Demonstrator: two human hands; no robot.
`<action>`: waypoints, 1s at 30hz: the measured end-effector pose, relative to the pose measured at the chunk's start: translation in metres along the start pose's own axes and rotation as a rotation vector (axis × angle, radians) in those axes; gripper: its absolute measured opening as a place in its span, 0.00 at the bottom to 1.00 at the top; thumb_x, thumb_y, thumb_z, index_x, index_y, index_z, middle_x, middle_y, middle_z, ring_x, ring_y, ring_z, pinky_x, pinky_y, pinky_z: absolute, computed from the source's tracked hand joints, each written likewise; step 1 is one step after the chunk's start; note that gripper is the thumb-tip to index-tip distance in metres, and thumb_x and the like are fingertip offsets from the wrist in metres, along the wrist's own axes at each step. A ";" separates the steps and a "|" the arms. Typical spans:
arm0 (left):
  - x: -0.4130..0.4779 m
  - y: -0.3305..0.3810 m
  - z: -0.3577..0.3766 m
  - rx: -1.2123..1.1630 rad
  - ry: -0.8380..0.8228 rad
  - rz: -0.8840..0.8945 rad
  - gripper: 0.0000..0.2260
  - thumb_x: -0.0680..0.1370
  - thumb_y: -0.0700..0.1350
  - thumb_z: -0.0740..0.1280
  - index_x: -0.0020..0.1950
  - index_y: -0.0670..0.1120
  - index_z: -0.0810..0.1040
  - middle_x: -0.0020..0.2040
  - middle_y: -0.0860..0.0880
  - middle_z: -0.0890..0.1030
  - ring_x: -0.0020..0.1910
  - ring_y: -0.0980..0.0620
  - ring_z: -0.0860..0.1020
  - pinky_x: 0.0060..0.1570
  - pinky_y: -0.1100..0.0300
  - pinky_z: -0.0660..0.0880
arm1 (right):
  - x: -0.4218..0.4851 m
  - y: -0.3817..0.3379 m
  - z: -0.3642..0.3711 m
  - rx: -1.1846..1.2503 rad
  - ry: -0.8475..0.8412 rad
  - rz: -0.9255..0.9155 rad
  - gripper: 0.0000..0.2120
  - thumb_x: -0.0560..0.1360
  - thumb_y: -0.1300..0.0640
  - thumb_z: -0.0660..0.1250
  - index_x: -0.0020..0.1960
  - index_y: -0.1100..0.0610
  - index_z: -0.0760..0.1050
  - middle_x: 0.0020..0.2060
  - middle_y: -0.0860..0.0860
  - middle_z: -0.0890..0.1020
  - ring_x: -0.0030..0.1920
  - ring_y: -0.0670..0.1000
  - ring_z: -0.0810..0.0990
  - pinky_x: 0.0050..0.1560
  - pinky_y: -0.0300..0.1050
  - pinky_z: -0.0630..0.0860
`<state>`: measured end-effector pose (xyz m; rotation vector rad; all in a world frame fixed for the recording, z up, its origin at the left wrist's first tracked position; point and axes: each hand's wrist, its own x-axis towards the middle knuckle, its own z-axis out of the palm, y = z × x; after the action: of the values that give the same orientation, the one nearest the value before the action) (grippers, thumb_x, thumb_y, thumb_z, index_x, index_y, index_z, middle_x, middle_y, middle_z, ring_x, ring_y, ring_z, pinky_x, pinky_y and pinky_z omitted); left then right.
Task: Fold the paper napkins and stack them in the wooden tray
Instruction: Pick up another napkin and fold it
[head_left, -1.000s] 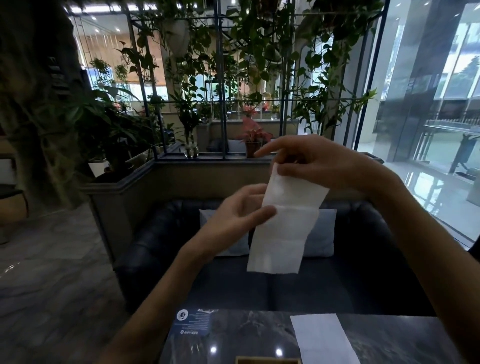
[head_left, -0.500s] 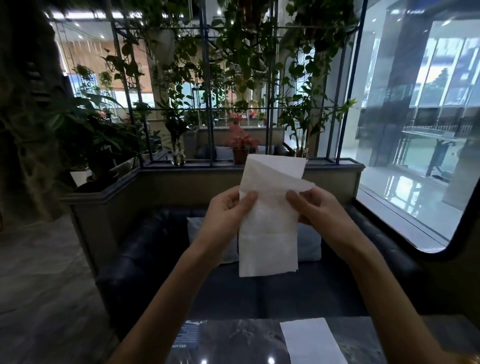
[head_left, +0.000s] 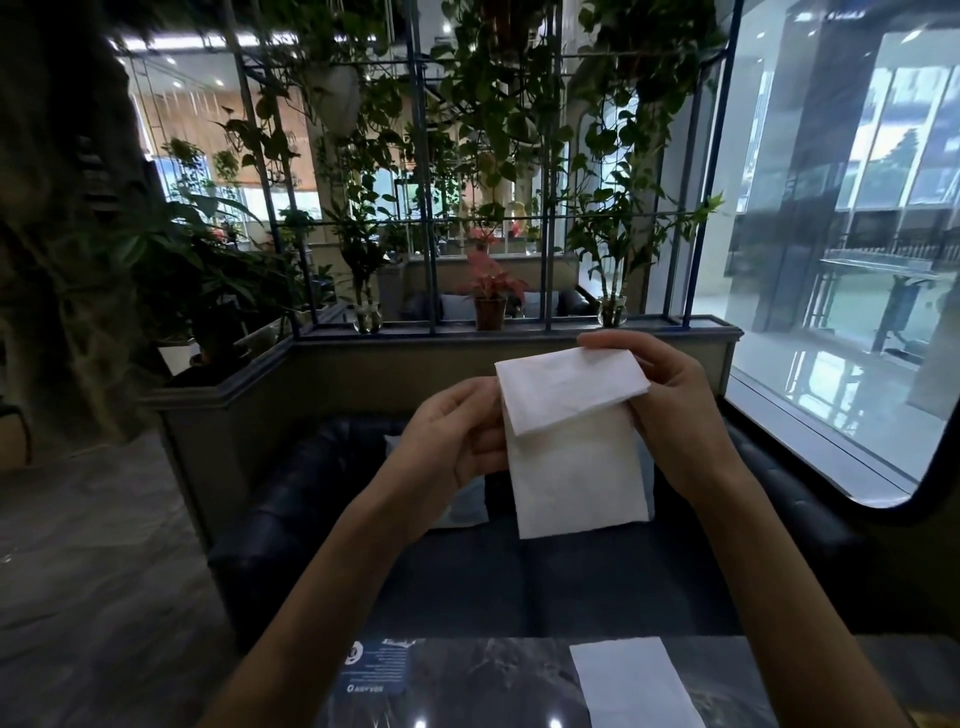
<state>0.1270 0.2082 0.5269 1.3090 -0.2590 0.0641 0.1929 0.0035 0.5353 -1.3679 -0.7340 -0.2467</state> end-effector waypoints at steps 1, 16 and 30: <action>0.000 0.000 0.002 -0.034 -0.001 -0.027 0.18 0.83 0.52 0.58 0.64 0.42 0.78 0.58 0.38 0.84 0.53 0.43 0.85 0.48 0.52 0.83 | 0.000 -0.001 0.000 -0.001 -0.006 -0.018 0.21 0.77 0.69 0.66 0.48 0.43 0.87 0.48 0.43 0.87 0.47 0.41 0.84 0.40 0.37 0.80; -0.003 0.008 0.002 0.288 0.151 0.244 0.11 0.79 0.36 0.68 0.61 0.42 0.78 0.53 0.43 0.86 0.50 0.46 0.85 0.45 0.54 0.84 | 0.006 0.006 -0.004 0.254 -0.160 0.330 0.20 0.82 0.40 0.55 0.68 0.45 0.75 0.59 0.53 0.85 0.53 0.56 0.86 0.47 0.50 0.84; -0.003 0.003 -0.019 0.305 0.184 0.228 0.09 0.77 0.37 0.71 0.56 0.46 0.82 0.52 0.45 0.85 0.50 0.52 0.85 0.44 0.59 0.82 | 0.000 0.025 0.017 0.122 -0.091 0.140 0.12 0.76 0.64 0.71 0.44 0.48 0.86 0.52 0.51 0.88 0.52 0.52 0.86 0.45 0.42 0.83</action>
<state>0.1262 0.2279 0.5247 1.5607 -0.2460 0.4294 0.2014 0.0250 0.5161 -1.3139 -0.7133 -0.0284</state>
